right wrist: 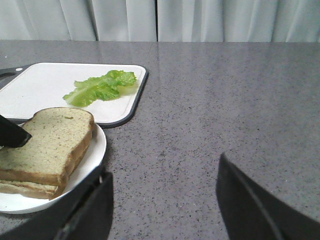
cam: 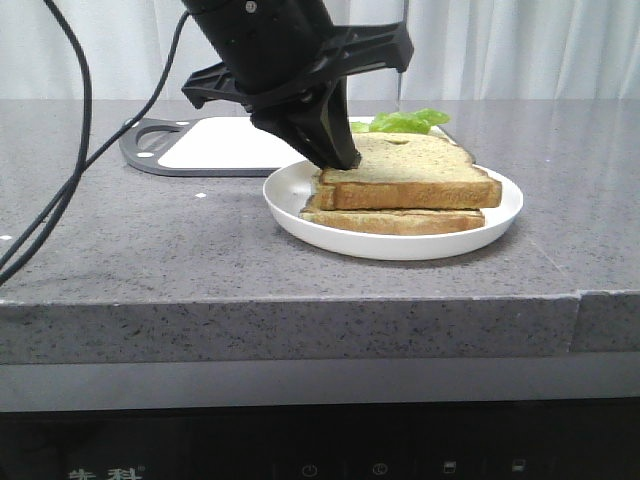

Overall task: Left arm grabs bread, right arm adds lettuce
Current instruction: 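Lower the left gripper onto the top bread slice and grasp it, then lift the top bread slice with the left gripper off the plate, then lower the right gripper onto the lettuce leaf and grasp it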

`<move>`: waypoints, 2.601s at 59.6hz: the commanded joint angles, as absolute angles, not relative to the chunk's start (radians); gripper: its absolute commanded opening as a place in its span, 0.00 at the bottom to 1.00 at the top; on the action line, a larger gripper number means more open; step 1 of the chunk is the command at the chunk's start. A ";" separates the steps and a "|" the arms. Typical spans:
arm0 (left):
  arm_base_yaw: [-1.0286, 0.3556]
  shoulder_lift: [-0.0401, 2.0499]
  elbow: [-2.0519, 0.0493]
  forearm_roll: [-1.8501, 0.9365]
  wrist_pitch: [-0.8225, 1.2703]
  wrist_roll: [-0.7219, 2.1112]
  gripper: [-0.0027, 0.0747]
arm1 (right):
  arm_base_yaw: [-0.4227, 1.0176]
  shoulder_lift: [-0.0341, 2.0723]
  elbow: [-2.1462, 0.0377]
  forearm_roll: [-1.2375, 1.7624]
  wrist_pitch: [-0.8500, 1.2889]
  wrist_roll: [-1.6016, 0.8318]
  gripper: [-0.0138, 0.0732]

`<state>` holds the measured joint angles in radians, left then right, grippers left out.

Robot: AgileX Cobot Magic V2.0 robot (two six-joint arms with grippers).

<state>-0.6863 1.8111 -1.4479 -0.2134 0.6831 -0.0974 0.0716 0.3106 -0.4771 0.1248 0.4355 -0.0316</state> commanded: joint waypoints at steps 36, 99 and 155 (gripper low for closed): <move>-0.686 1.672 -1.466 -0.192 0.617 -0.108 0.01 | 0.072 0.326 -0.509 0.117 0.361 -0.032 0.69; -0.550 0.913 -0.920 0.054 0.209 -0.108 0.01 | 0.102 0.679 -0.648 0.117 0.356 -0.093 0.69; -0.364 0.708 -0.758 0.051 0.198 -0.108 0.01 | 0.262 1.869 -1.672 0.117 0.437 -0.239 0.69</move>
<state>-0.3669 0.7135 -0.7294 0.0532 0.2902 -0.1014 0.2615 1.8769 -1.5933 0.1205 0.4773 -0.2263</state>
